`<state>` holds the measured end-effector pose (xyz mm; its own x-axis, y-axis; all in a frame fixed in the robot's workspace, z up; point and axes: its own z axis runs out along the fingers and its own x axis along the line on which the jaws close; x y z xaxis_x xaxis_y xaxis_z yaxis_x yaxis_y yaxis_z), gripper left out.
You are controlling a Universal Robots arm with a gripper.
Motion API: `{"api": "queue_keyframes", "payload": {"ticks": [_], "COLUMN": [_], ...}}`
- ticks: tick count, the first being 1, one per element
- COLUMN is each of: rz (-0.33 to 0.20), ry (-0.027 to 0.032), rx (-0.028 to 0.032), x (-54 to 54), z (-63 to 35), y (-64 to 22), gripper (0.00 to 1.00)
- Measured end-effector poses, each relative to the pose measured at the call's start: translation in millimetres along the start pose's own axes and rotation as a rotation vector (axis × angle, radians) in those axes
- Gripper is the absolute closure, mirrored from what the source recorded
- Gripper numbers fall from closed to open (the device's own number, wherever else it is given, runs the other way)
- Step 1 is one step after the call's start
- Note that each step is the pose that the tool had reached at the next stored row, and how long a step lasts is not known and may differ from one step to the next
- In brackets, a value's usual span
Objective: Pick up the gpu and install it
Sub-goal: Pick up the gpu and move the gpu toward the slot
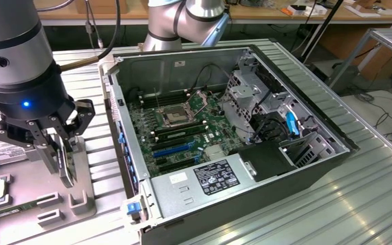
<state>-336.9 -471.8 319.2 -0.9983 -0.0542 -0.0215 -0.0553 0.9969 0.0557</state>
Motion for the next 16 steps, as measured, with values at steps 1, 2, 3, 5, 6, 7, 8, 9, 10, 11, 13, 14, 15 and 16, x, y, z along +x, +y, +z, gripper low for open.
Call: {"api": "queue_keyframes", "payload": {"ticks": [1,2,3,5,6,7,8,9,10,11,13,14,15,16], "rz": [0.0,0.0,0.0,0.0,0.0,0.0,0.0,0.0,0.0,0.0,0.0,0.0,0.0,0.0], "ry": [0.0,0.0001,0.0001,0.0001,0.0001,0.0001,0.0,0.0001,0.0,0.0,0.0001,0.0001,0.0001,0.0001], "rx": [0.0,0.0001,0.0,0.0001,0.0,0.0,0.0,0.0,0.0,0.0,0.0,-0.0001,-0.0001,0.0], "x": [0.0,0.0,0.0,-0.1,-0.1,-0.1,-0.1,-0.1,-0.1,-0.1,-0.1,-0.1,-0.1,-0.1], "z": [-0.4,-0.7,-1.0,-1.5,-1.8,-2.2,-2.8,-3.1,-3.3,-3.7,-4.2,-4.4,-4.8,-5.3], "y": [0.0,0.0,0.0,0.1,0.1,0.1,0.2,0.2,0.2,0.2,0.2,0.2,0.3,0.3], "gripper": [0.73,0.73,0.73,0.73,0.73,0.73,0.73,0.73,0.73,0.73,0.73,0.73,0.73,0.73]}}
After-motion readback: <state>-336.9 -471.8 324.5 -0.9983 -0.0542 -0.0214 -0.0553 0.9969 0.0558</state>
